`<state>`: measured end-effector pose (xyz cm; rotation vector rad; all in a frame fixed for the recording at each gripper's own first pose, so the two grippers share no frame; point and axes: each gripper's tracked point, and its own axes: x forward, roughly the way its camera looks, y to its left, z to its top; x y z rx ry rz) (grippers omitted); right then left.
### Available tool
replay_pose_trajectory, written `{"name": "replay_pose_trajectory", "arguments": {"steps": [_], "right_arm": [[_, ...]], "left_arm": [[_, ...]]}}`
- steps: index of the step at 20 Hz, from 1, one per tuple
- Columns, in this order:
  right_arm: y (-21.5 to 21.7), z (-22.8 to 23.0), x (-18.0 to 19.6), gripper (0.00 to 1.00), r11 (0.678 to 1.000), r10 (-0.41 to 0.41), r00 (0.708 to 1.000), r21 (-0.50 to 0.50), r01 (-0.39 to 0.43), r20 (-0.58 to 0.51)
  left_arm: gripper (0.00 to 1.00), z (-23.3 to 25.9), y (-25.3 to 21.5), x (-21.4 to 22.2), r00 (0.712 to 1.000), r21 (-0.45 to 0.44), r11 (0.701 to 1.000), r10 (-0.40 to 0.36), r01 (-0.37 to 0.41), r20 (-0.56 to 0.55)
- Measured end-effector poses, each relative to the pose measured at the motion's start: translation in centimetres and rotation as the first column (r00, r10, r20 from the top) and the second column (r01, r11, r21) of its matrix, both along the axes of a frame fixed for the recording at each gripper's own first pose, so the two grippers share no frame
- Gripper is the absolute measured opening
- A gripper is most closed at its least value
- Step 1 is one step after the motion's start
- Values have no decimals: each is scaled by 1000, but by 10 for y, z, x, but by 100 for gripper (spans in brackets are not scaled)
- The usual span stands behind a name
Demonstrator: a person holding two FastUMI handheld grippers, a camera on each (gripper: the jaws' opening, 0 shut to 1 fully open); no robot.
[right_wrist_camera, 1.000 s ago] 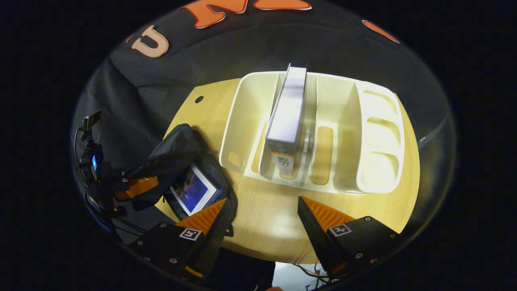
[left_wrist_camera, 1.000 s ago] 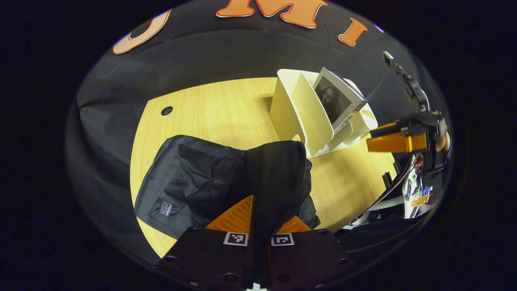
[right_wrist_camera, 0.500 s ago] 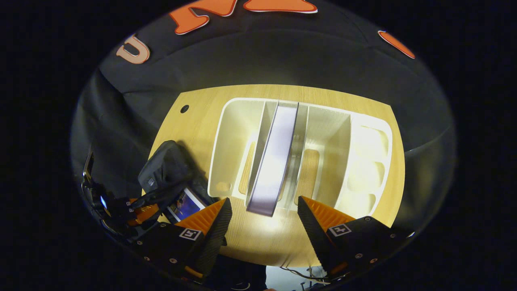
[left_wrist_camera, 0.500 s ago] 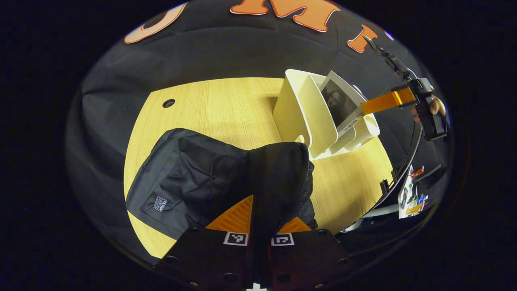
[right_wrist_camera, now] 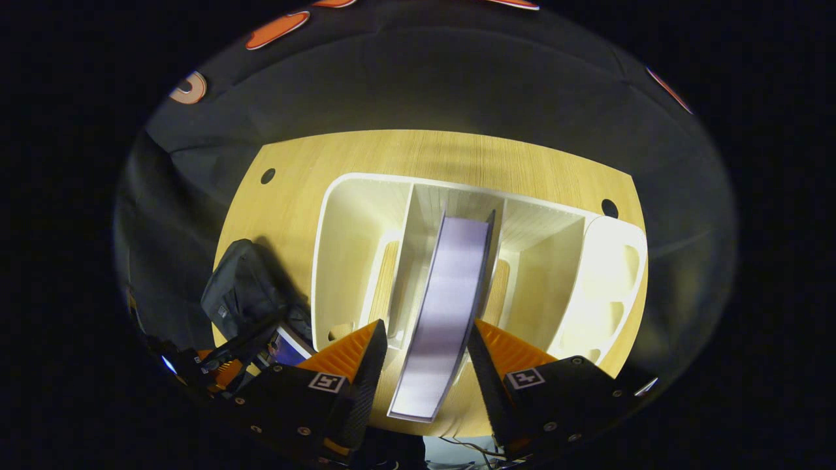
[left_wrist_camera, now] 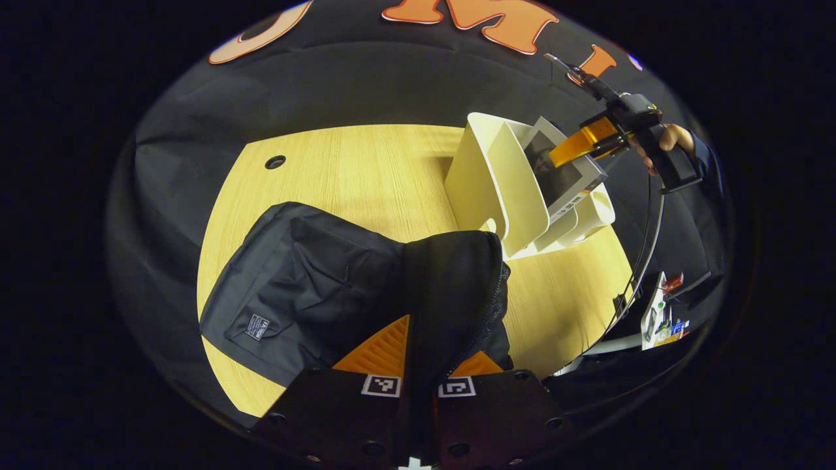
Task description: Open the schoolbag, grab two books from the bookshelf and put them into the schoolbag.
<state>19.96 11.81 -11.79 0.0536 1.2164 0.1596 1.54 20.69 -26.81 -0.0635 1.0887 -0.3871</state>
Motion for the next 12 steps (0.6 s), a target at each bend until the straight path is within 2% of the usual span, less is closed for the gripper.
{"name": "replay_pose_trajectory", "arguments": {"steps": [1,4,6,12], "right_arm": [[0,-3,0,72,1000,-1,1000,-14,1,-8],[-2,-9,3,48,998,-38,999,-40,37,-16],[-7,-5,-1,41,996,-76,997,-50,74,-24],[-14,11,-22,37,987,-150,989,-62,150,5]], "left_arm": [[5,-1,1,0,1000,-2,1000,4,-4,-2],[5,-1,1,-1,1000,-10,1000,2,-2,-7],[5,-3,1,0,1000,-11,1000,-3,3,-12],[5,-1,2,0,999,-18,999,-50,50,-3]]}}
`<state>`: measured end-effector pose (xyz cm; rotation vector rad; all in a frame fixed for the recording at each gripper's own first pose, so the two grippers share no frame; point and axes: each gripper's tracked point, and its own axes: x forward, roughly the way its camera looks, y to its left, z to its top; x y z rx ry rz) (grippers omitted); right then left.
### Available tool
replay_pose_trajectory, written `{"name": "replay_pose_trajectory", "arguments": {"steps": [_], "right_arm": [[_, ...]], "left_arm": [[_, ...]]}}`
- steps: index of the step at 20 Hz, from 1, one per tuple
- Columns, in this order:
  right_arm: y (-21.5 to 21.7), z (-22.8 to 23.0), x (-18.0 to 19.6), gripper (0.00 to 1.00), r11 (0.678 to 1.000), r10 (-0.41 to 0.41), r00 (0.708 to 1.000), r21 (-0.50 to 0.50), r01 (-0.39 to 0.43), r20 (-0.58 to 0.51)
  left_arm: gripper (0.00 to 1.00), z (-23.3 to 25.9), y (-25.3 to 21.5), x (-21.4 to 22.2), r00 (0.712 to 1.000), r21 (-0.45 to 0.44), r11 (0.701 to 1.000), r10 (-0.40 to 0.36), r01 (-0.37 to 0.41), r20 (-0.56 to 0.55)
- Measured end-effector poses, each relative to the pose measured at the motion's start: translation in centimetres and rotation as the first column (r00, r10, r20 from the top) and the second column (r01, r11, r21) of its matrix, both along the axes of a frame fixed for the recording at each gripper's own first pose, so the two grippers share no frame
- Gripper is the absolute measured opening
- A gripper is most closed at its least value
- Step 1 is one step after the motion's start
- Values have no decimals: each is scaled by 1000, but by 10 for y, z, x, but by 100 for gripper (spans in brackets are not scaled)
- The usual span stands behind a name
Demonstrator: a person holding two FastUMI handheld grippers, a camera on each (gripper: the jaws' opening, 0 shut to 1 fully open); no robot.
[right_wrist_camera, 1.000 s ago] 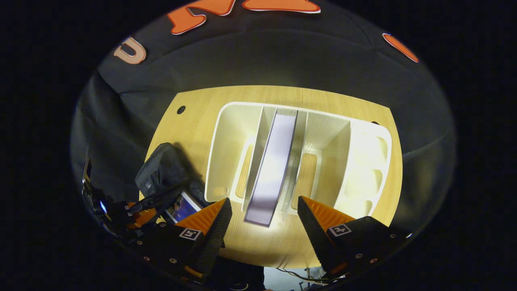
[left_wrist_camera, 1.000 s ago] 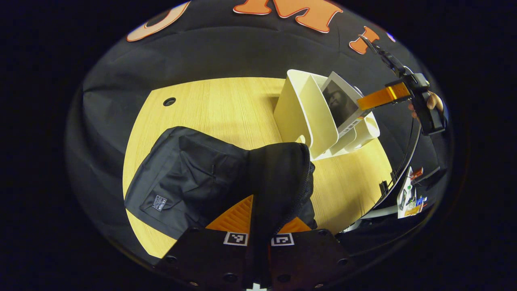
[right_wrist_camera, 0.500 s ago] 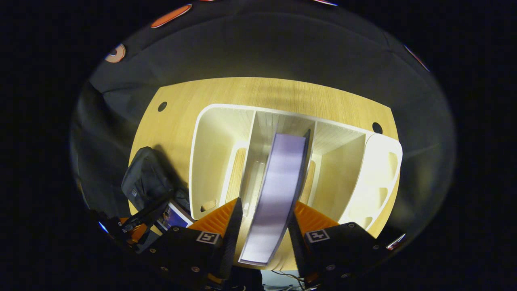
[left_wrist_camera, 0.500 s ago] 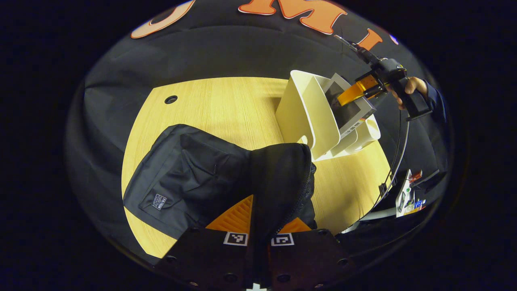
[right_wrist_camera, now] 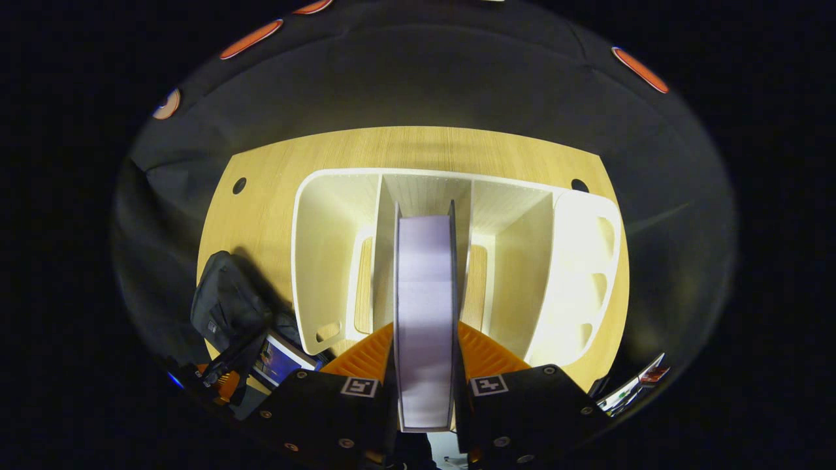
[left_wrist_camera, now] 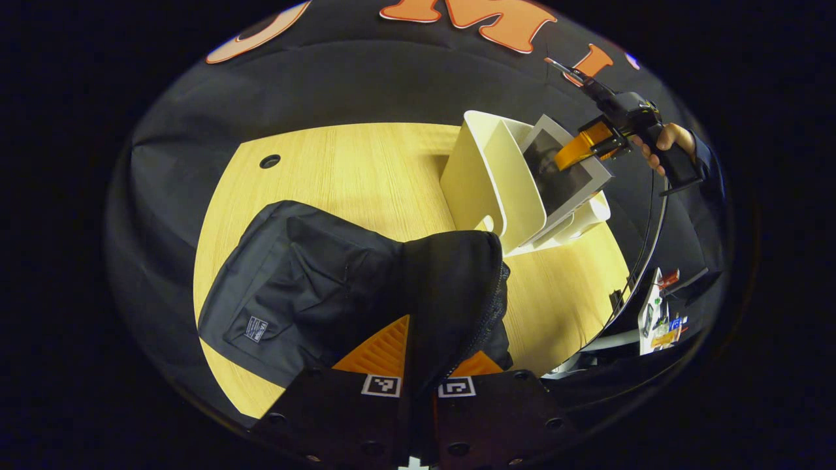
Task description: Open the schoolbag, grab two books from the bookshelf and put them into the schoolbag.
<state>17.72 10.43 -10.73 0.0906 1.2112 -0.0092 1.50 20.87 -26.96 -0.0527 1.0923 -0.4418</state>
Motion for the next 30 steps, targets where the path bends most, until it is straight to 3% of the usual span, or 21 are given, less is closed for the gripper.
{"name": "replay_pose_trajectory", "arguments": {"steps": [8,19,30], "right_arm": [[10,23,-52,35,994,-97,994,54,95,45],[12,25,-137,35,963,-243,969,135,235,49],[34,36,-197,35,890,-347,933,345,297,93]], "left_arm": [[5,4,6,-1,995,-1,995,-97,97,28],[6,4,1,-2,978,-20,978,-206,207,34],[6,7,2,1,962,1,963,-269,269,38]]}}
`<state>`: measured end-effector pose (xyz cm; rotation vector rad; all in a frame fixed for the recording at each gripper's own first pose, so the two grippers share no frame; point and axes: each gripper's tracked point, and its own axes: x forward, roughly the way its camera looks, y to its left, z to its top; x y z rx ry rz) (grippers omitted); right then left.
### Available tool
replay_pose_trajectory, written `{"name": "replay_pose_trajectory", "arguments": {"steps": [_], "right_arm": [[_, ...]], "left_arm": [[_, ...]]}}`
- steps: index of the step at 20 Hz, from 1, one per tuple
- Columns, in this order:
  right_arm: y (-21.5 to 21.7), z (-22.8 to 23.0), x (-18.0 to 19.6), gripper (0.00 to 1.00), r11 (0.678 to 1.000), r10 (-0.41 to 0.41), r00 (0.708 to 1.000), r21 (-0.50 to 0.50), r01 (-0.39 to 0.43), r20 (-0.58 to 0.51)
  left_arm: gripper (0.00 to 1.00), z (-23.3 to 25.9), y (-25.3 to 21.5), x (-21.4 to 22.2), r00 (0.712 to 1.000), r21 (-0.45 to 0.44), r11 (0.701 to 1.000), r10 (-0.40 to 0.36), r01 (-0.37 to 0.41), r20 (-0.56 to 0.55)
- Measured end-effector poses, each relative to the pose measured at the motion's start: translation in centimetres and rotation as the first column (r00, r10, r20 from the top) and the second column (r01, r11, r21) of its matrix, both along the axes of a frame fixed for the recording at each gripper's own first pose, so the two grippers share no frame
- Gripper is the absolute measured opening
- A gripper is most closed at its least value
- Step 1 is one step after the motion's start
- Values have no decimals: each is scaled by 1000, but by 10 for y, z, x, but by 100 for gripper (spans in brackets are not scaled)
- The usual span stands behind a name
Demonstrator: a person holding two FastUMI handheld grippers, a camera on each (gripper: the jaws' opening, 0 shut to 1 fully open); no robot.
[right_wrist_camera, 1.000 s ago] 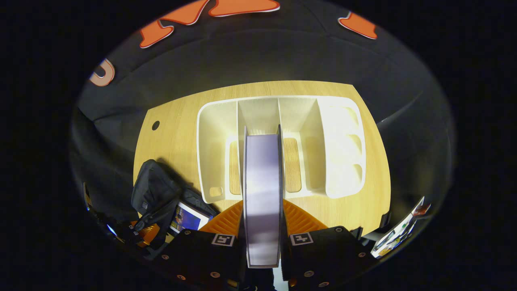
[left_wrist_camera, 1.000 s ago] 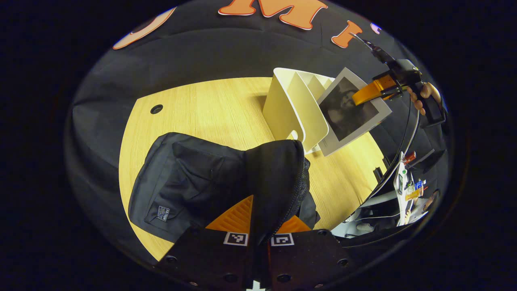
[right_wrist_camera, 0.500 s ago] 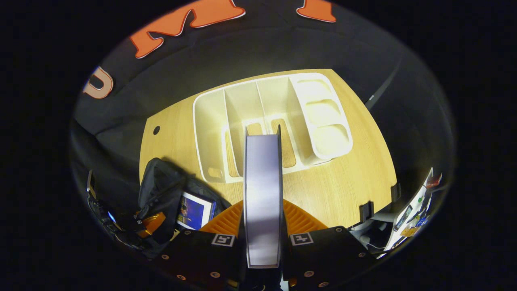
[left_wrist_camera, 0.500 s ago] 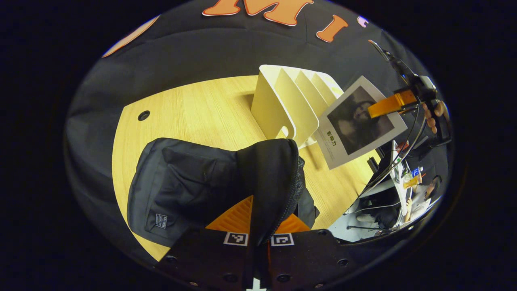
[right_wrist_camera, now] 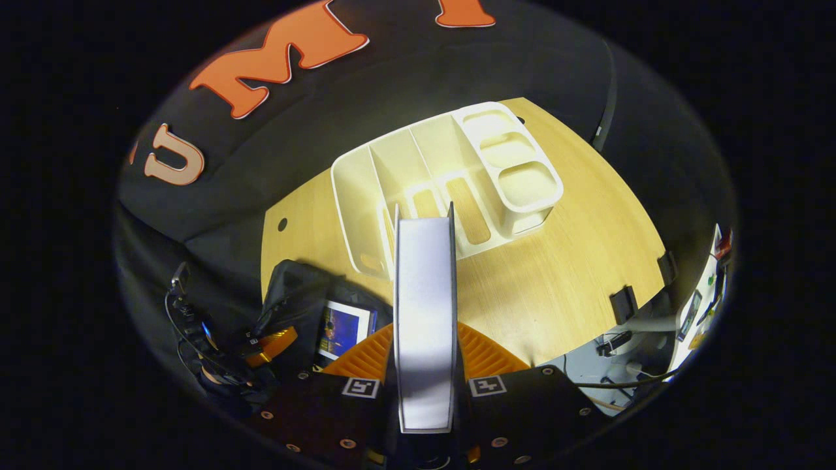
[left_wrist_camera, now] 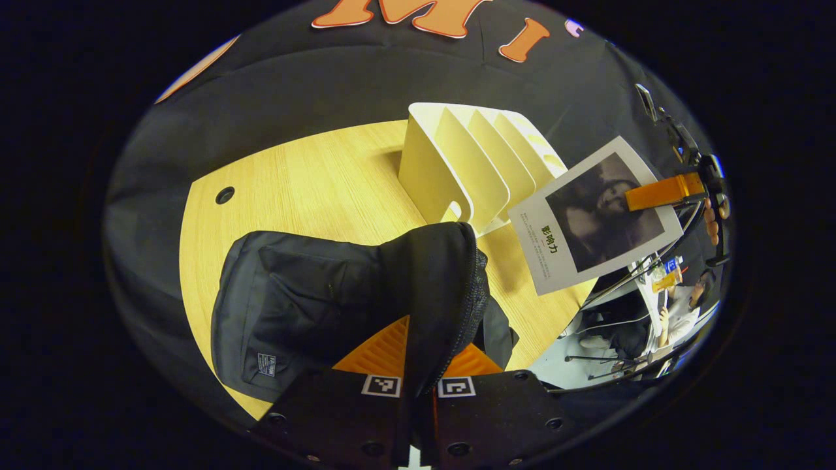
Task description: Open the schoolbag, grab two books from the bookshelf and put them into the schoolbag.
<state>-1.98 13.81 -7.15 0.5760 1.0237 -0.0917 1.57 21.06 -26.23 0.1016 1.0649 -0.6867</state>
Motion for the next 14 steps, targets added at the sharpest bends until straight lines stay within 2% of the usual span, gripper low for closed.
{"name": "replay_pose_trajectory", "arguments": {"steps": [5,14], "right_arm": [[12,10,-22,35,990,-49,995,134,37,92],[47,3,-36,35,952,-71,981,305,12,183]], "left_arm": [[6,3,1,1,1000,13,1000,-10,10,11],[6,8,2,6,999,42,999,-35,33,32]]}}
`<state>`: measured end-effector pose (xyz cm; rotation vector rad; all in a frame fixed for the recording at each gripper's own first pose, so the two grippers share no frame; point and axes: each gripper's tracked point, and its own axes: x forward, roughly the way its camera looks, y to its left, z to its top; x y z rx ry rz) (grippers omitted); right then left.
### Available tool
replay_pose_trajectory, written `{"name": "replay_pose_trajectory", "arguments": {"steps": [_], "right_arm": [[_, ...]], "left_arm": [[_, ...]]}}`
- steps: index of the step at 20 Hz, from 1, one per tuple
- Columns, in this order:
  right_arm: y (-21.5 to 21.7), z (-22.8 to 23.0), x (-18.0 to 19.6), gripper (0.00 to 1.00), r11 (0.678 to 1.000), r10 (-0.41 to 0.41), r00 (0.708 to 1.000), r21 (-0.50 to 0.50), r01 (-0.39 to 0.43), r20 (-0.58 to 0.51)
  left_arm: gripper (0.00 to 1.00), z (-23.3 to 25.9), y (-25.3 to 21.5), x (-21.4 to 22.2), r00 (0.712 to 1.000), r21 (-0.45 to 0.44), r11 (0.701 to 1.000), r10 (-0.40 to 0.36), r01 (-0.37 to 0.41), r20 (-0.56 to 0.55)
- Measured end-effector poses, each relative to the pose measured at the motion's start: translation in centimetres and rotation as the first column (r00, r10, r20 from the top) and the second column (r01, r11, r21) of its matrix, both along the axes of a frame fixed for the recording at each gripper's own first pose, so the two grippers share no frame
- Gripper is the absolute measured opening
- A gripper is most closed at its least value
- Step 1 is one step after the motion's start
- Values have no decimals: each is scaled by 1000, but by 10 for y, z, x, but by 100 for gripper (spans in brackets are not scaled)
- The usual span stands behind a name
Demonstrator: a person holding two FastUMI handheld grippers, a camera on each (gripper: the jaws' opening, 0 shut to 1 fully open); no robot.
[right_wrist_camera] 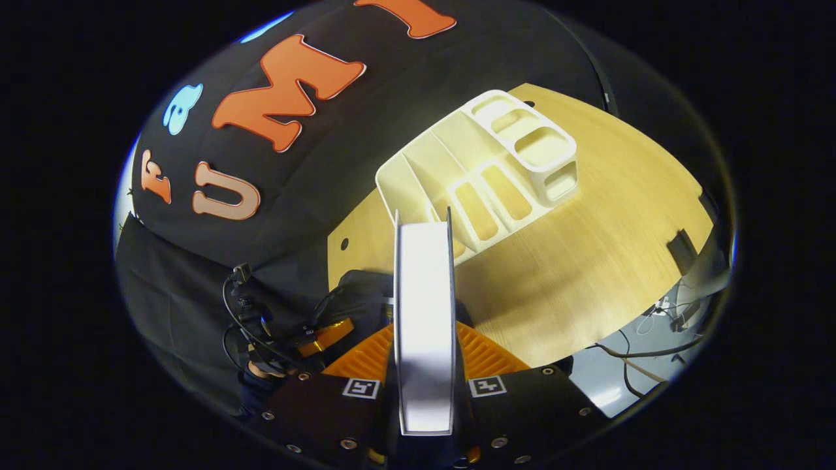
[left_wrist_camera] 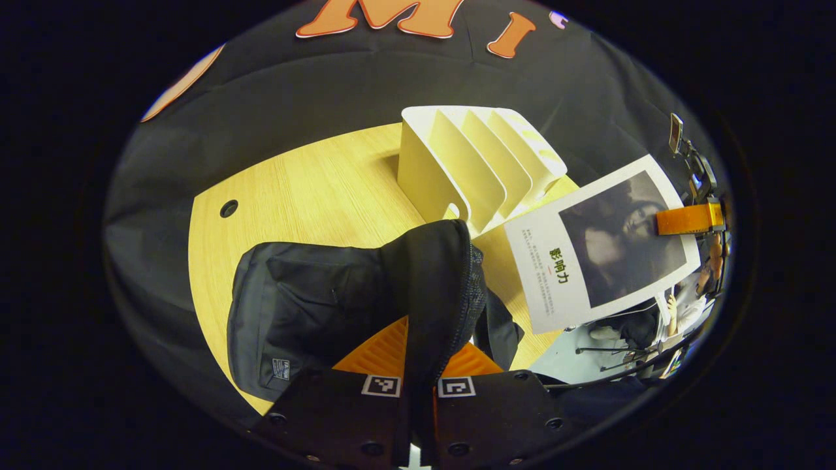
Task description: Open the schoolbag, grab two books from the bookshelf and put them into the schoolbag.
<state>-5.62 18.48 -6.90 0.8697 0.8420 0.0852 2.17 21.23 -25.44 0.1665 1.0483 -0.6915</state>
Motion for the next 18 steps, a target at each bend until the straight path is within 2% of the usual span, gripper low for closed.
{"name": "replay_pose_trajectory", "arguments": {"steps": [10,14,18], "right_arm": [[76,-44,16,35,985,77,996,149,-84,52],[103,-58,32,35,978,111,990,167,-124,82],[127,-68,48,34,964,106,989,232,-128,105]], "left_arm": [[7,4,-2,3,1000,-16,1000,18,-17,15],[6,10,-1,0,999,-23,999,27,-26,21],[6,15,-2,4,999,-29,999,37,-36,33]]}}
